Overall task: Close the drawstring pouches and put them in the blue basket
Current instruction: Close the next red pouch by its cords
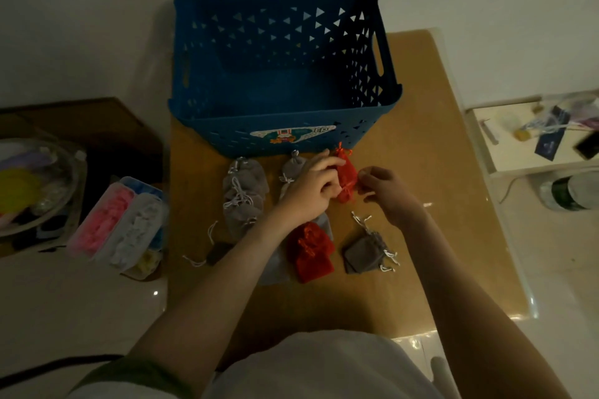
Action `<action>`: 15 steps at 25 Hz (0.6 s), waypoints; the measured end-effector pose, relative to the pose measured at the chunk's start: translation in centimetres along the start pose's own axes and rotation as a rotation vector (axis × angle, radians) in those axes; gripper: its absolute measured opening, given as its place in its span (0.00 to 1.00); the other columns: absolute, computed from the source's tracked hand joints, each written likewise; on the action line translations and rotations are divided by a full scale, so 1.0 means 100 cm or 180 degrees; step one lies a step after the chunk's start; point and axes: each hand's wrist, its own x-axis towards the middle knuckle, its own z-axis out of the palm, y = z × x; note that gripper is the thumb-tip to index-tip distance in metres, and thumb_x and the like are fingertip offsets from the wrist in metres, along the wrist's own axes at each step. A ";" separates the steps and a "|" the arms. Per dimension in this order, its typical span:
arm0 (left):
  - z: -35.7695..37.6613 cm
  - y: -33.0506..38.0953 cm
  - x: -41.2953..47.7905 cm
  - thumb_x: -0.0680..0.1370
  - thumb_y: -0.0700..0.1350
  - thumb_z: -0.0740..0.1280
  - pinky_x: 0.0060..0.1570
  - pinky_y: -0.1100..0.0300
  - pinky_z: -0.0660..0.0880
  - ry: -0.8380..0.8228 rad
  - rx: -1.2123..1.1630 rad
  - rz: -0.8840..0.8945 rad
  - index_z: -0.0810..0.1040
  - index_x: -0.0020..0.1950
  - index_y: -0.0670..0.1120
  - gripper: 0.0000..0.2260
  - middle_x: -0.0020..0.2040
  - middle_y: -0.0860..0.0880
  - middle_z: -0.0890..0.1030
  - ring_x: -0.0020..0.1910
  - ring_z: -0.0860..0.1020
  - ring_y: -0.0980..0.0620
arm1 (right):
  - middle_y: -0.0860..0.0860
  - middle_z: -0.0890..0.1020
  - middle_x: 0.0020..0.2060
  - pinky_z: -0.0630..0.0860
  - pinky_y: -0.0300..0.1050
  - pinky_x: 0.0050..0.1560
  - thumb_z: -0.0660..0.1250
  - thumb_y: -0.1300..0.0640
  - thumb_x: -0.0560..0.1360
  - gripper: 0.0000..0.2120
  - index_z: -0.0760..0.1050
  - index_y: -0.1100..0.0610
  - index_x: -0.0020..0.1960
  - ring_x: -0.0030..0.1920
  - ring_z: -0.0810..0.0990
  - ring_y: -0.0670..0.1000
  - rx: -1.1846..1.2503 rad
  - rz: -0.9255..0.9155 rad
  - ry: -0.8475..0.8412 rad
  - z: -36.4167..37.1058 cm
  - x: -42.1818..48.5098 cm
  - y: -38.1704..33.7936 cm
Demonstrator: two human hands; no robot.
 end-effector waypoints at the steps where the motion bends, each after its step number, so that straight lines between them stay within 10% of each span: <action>1: 0.002 0.000 0.003 0.78 0.39 0.64 0.67 0.64 0.48 -0.0053 -0.0099 -0.0024 0.75 0.41 0.39 0.07 0.70 0.50 0.69 0.74 0.55 0.54 | 0.52 0.78 0.36 0.71 0.42 0.39 0.59 0.61 0.80 0.10 0.74 0.56 0.41 0.38 0.76 0.49 0.0003 0.0005 -0.0003 -0.005 0.001 0.001; 11: 0.044 -0.010 0.016 0.81 0.48 0.61 0.46 0.57 0.71 0.0038 -0.0648 -0.1602 0.74 0.47 0.46 0.07 0.43 0.50 0.76 0.46 0.76 0.51 | 0.53 0.78 0.50 0.75 0.43 0.44 0.63 0.53 0.79 0.07 0.69 0.55 0.55 0.49 0.77 0.52 0.0163 0.0305 -0.0071 -0.005 0.019 0.024; 15: 0.050 -0.012 0.019 0.81 0.47 0.61 0.43 0.57 0.75 0.0188 -0.0971 -0.1922 0.73 0.49 0.44 0.07 0.42 0.49 0.77 0.44 0.77 0.51 | 0.52 0.76 0.50 0.75 0.35 0.35 0.69 0.65 0.73 0.25 0.62 0.56 0.65 0.45 0.77 0.49 -0.0543 0.0163 -0.0120 0.010 0.021 0.035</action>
